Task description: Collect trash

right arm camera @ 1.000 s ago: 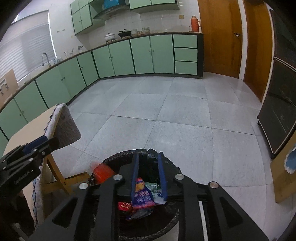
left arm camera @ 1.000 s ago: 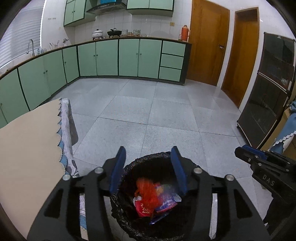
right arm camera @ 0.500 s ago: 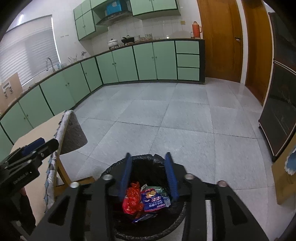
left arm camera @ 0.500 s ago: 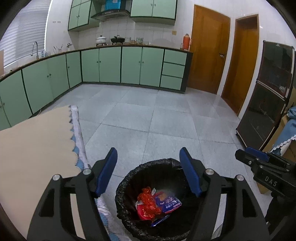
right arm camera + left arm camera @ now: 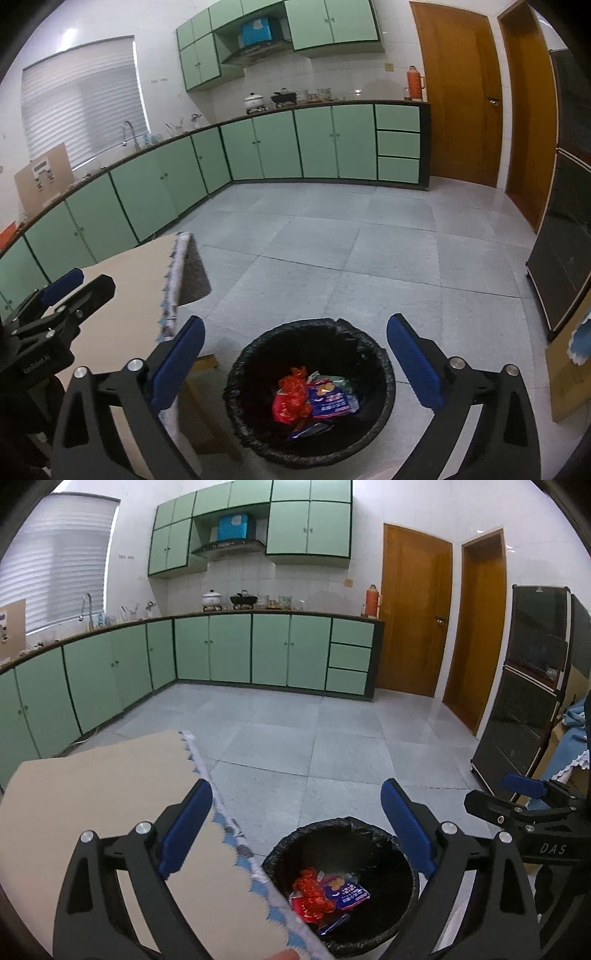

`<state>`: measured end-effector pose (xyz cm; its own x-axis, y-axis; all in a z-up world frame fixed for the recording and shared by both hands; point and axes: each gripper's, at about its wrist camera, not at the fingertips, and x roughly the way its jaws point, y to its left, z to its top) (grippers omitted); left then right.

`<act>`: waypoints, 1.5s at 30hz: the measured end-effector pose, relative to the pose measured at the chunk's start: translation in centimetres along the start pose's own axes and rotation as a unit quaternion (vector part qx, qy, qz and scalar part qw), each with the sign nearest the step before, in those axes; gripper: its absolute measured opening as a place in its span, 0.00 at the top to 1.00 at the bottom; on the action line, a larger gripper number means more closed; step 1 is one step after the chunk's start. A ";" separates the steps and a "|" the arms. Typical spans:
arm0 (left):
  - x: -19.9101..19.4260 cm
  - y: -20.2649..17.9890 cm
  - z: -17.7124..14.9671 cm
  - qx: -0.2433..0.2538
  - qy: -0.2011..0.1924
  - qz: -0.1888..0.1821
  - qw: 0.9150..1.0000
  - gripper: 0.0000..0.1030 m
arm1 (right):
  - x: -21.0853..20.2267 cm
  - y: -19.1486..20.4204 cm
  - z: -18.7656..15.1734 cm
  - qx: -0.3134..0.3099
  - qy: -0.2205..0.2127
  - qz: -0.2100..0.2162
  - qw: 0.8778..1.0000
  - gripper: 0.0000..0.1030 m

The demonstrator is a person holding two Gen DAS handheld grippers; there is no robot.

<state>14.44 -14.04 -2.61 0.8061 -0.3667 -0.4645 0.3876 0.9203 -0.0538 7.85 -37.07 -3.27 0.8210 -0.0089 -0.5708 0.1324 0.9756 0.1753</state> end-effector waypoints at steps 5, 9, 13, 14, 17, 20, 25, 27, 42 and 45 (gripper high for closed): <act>-3.3 0.4 0.7 -0.006 -0.017 0.011 1.000 0.13 | -2.3 1.6 -0.1 -0.007 0.001 0.011 1.000 0.06; -5.5 0.4 1.2 -0.004 -0.023 0.016 1.000 0.13 | -4.5 2.5 0.4 -0.008 -0.006 0.023 1.000 0.06; -7.3 0.6 1.5 -0.003 -0.032 0.018 0.999 0.13 | -6.6 3.5 0.7 -0.020 -0.019 0.030 0.999 0.06; -7.8 0.7 1.5 -0.002 -0.035 0.019 0.999 0.12 | -7.0 3.7 0.7 -0.024 -0.023 0.032 0.999 0.06; -9.1 0.7 1.3 -0.001 -0.042 0.021 0.999 0.12 | -8.0 4.8 0.7 -0.036 -0.030 0.036 0.998 0.06; -9.9 1.0 1.2 -0.005 -0.044 0.021 0.999 0.12 | -8.9 5.5 0.7 -0.045 -0.036 0.040 0.998 0.06; -11.1 1.3 1.1 -0.005 -0.049 0.024 0.999 0.12 | -9.7 6.2 0.5 -0.051 -0.041 0.045 0.997 0.06; -11.8 1.3 1.1 -0.004 -0.053 0.025 0.998 0.12 | -9.9 6.3 0.6 -0.054 -0.044 0.047 0.996 0.06; -14.1 1.7 1.3 -0.001 -0.069 0.027 0.997 0.12 | -11.6 7.0 0.7 -0.062 -0.061 0.052 0.995 0.06; -14.1 1.5 1.2 0.002 -0.071 0.029 0.997 0.12 | -11.7 7.1 0.5 -0.063 -0.062 0.053 0.995 0.06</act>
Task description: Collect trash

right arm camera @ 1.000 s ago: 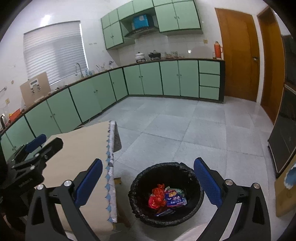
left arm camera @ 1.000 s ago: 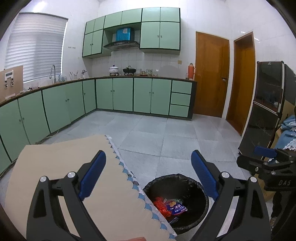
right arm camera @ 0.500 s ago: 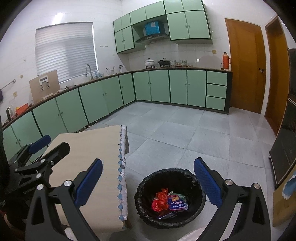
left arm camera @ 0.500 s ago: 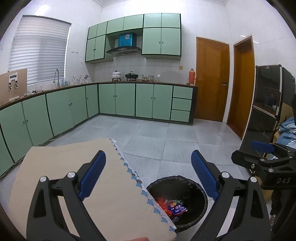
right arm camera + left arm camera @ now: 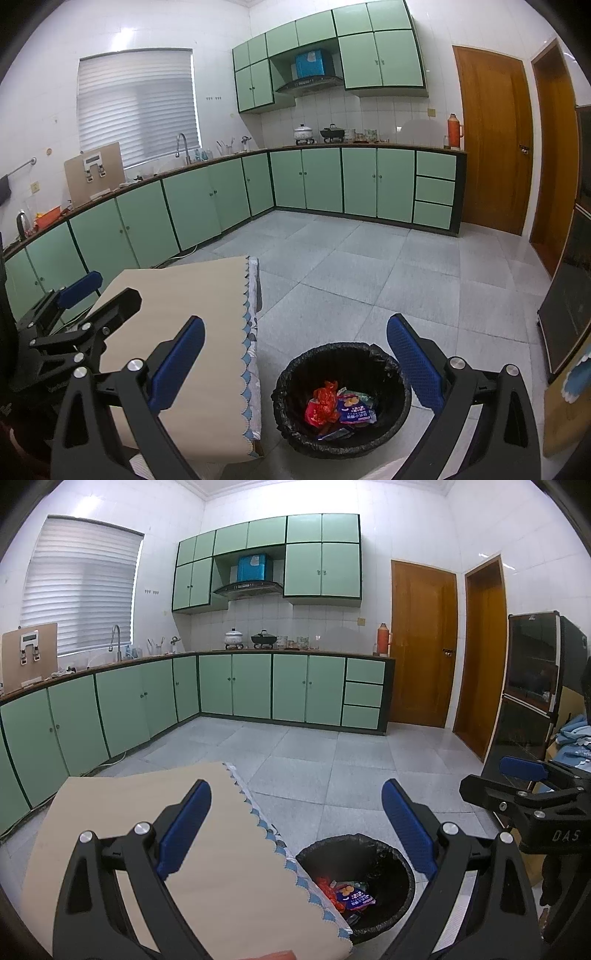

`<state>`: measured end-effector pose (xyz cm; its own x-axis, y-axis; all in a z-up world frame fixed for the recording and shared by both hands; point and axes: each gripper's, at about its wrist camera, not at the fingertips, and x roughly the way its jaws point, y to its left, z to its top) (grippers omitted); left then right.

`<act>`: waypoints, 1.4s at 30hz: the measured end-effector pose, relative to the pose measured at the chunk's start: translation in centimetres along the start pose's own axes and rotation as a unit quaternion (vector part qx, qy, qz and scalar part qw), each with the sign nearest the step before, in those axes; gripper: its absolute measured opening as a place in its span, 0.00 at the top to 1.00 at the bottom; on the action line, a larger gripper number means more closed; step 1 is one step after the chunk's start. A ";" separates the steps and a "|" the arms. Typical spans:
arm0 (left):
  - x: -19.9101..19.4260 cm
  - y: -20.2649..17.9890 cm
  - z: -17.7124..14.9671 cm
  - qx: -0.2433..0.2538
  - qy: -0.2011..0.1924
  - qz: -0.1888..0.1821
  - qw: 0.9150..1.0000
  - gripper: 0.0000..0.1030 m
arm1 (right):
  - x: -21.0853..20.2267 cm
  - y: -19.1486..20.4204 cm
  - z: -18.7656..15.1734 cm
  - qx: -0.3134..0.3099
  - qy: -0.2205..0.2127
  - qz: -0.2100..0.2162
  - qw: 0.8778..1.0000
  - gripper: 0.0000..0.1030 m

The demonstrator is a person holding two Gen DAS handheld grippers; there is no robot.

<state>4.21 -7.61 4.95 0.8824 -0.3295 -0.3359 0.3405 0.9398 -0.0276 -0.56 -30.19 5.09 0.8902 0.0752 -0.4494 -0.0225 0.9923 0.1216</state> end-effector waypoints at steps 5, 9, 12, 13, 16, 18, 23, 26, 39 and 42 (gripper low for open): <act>-0.2 0.0 -0.1 0.001 -0.003 0.001 1.000 0.12 | -0.2 0.3 0.0 -0.001 -0.002 0.002 1.000 0.06; -0.3 0.3 -0.1 0.001 -0.004 0.002 1.000 0.12 | -0.2 0.4 0.0 -0.002 -0.002 0.002 1.000 0.06; -0.4 0.3 -0.2 0.001 -0.005 0.002 1.000 0.12 | -0.2 0.4 0.0 -0.002 -0.003 0.002 1.000 0.06; -0.3 0.3 -0.2 0.001 -0.005 0.002 1.000 0.12 | -0.2 0.4 0.0 -0.002 -0.003 0.003 1.000 0.06; -0.4 0.3 -0.2 0.001 -0.006 0.003 1.000 0.12 | -0.2 0.4 0.0 -0.002 -0.003 0.003 1.000 0.06; -0.4 0.4 -0.2 0.000 -0.005 0.002 1.000 0.12 | -0.2 0.4 0.0 -0.002 -0.003 0.003 1.000 0.06; -0.4 0.4 -0.2 0.001 -0.005 0.002 1.000 0.12 | -0.2 0.5 0.1 -0.001 -0.003 0.003 1.000 0.06; -0.5 0.6 -0.3 0.002 -0.005 0.002 1.000 0.12 | -0.2 0.5 0.1 -0.001 -0.003 0.003 1.000 0.06; -0.5 0.5 -0.2 0.001 -0.006 0.003 1.000 0.12 | -0.2 0.6 0.1 -0.001 -0.004 0.004 1.000 0.06; -0.5 0.5 -0.3 0.001 -0.005 0.004 1.000 0.12 | -0.2 0.7 0.1 -0.001 -0.004 0.004 1.000 0.06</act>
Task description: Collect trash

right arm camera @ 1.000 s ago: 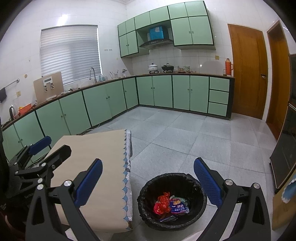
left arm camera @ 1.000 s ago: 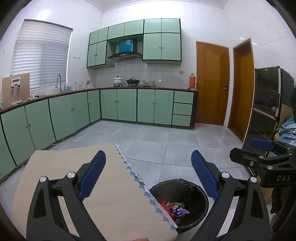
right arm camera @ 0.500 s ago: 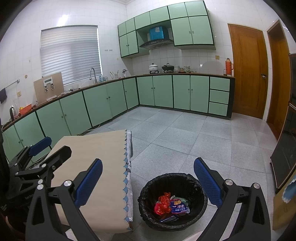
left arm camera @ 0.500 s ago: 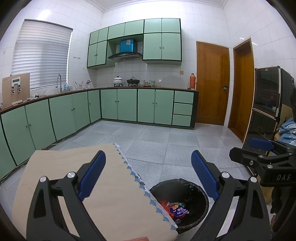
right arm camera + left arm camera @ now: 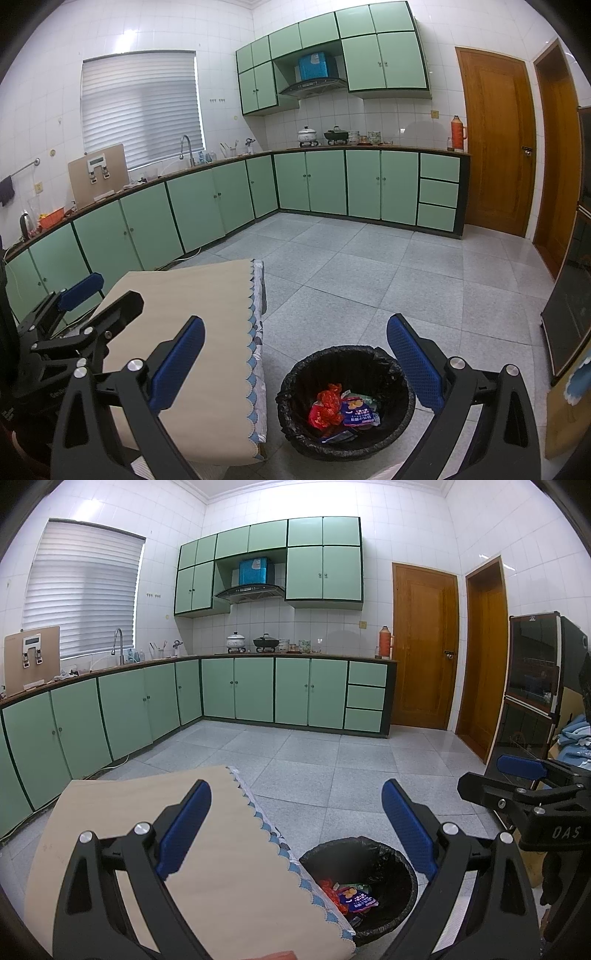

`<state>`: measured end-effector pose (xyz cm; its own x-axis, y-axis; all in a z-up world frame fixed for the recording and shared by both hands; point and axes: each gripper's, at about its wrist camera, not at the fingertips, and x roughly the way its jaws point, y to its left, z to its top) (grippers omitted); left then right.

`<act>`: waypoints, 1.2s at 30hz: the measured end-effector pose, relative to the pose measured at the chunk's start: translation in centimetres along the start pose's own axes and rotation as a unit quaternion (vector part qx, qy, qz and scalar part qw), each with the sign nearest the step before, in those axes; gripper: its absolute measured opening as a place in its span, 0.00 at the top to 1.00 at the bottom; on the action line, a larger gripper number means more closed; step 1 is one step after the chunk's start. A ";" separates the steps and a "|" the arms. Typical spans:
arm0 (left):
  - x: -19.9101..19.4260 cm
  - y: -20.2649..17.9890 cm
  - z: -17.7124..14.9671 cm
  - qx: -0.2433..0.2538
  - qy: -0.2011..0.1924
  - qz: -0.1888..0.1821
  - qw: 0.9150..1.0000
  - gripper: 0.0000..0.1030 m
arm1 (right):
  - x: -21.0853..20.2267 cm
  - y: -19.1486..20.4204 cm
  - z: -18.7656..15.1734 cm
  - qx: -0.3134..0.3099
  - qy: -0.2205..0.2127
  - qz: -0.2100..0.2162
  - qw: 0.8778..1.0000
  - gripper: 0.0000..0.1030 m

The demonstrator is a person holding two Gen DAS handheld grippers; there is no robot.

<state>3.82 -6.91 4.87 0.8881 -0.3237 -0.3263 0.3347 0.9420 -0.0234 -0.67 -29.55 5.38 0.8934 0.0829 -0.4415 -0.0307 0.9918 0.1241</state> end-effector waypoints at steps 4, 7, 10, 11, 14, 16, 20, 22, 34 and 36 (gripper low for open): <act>0.0 0.0 0.0 0.000 -0.001 0.000 1.000 0.12 | 0.1 0.3 0.2 -0.001 0.000 0.001 1.000 0.06; 0.0 0.0 0.0 0.000 -0.001 0.000 1.000 0.12 | 0.1 0.3 0.2 -0.001 -0.001 0.001 1.000 0.06; 0.0 0.1 0.0 0.000 0.000 0.000 1.000 0.12 | 0.1 0.3 0.2 -0.001 -0.001 0.001 1.000 0.06; 0.0 0.0 0.0 0.000 0.000 0.000 1.000 0.12 | 0.1 0.3 0.1 -0.001 -0.001 0.001 1.000 0.06; 0.0 0.0 0.0 0.000 -0.001 0.000 1.000 0.12 | 0.1 0.4 0.1 0.000 0.000 0.001 1.000 0.06; 0.0 0.0 0.0 0.000 0.000 -0.001 1.000 0.12 | 0.3 0.5 0.1 0.000 0.001 0.001 1.000 0.06; 0.1 0.0 0.0 0.000 0.002 -0.001 1.000 0.12 | 0.5 0.5 0.3 0.000 0.002 0.002 1.000 0.06; 0.1 0.0 0.1 -0.001 0.002 -0.001 1.000 0.12 | 0.7 0.3 0.3 0.001 0.002 0.002 1.000 0.06; 0.3 0.2 0.0 -0.001 0.005 -0.001 1.000 0.12 | 0.9 -0.4 0.2 0.003 0.005 0.003 1.000 0.06; 0.4 0.1 0.1 -0.001 0.006 0.000 1.000 0.12 | 1.0 -0.4 0.1 0.003 0.005 0.003 1.000 0.06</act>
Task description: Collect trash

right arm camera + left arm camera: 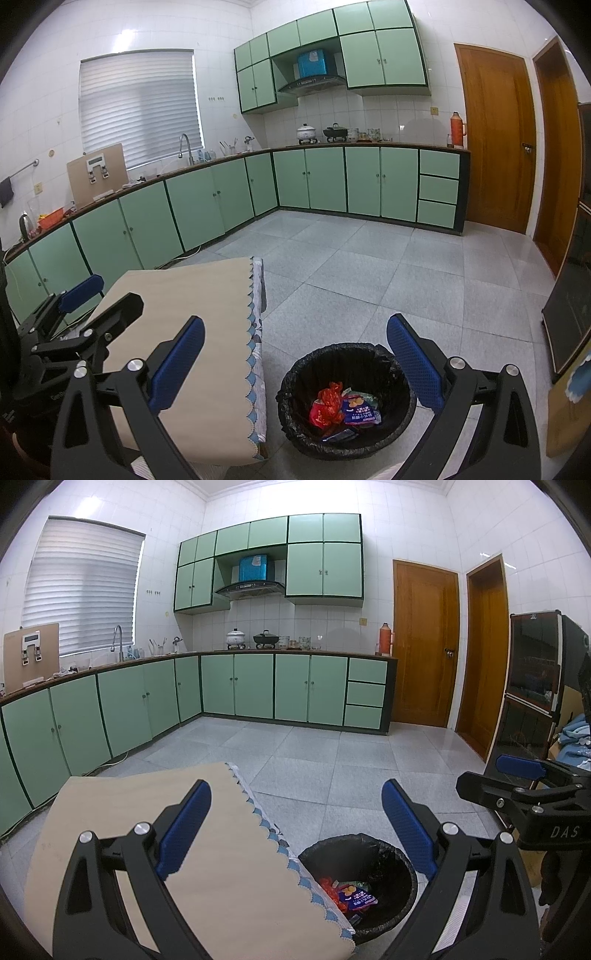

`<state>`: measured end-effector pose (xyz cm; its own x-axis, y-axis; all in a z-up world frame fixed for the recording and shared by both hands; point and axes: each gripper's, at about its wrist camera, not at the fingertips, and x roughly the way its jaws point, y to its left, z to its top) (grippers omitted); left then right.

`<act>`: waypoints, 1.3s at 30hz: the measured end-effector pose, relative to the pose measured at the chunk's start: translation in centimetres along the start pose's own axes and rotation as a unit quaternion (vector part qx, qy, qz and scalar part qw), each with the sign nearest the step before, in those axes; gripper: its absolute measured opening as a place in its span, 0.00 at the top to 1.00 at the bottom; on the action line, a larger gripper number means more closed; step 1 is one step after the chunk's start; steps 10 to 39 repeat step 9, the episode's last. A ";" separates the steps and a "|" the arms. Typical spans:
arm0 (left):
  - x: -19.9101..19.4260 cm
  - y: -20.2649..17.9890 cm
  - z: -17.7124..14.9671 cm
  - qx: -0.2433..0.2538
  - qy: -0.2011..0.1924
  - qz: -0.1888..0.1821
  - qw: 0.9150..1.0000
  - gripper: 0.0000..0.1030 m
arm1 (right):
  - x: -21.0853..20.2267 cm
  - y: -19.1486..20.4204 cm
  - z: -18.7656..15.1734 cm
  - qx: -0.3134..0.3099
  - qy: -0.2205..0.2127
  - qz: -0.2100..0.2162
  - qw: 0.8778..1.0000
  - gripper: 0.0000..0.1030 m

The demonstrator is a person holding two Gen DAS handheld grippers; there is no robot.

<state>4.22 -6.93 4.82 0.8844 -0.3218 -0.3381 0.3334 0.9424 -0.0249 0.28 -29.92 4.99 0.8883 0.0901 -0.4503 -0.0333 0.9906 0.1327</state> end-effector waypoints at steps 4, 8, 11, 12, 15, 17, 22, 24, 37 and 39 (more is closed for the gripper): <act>0.0 0.1 0.0 0.000 0.002 0.001 1.000 0.12 | 0.1 -0.1 -0.2 0.000 0.001 0.000 1.000 0.06; 0.1 0.1 0.0 0.000 0.004 0.001 1.000 0.12 | 0.5 -0.2 -0.3 0.002 0.004 0.000 1.000 0.06; 0.1 0.1 -0.1 0.000 0.004 0.001 1.000 0.12 | 0.6 -0.2 -0.4 0.002 0.004 0.000 1.000 0.06; 0.1 0.1 -0.1 0.000 0.004 0.001 1.000 0.12 | 0.6 -0.2 -0.4 0.002 0.004 0.000 1.000 0.06; 0.1 0.1 -0.1 0.000 0.004 0.001 1.000 0.12 | 0.6 -0.2 -0.4 0.002 0.004 0.000 1.000 0.06; 0.1 0.1 -0.1 0.000 0.004 0.001 1.000 0.12 | 0.6 -0.2 -0.4 0.002 0.004 0.000 1.000 0.06; 0.1 0.1 -0.1 0.000 0.004 0.001 1.000 0.12 | 0.6 -0.2 -0.4 0.002 0.004 0.000 1.000 0.06; 0.1 0.1 -0.1 0.000 0.004 0.001 1.000 0.12 | 0.6 -0.2 -0.4 0.002 0.004 0.000 1.000 0.06; 0.1 0.1 -0.1 0.000 0.004 0.001 1.000 0.12 | 0.6 -0.2 -0.4 0.002 0.004 0.000 1.000 0.06; 0.1 0.1 -0.1 0.000 0.004 0.001 1.000 0.12 | 0.6 -0.2 -0.4 0.002 0.004 0.000 1.000 0.06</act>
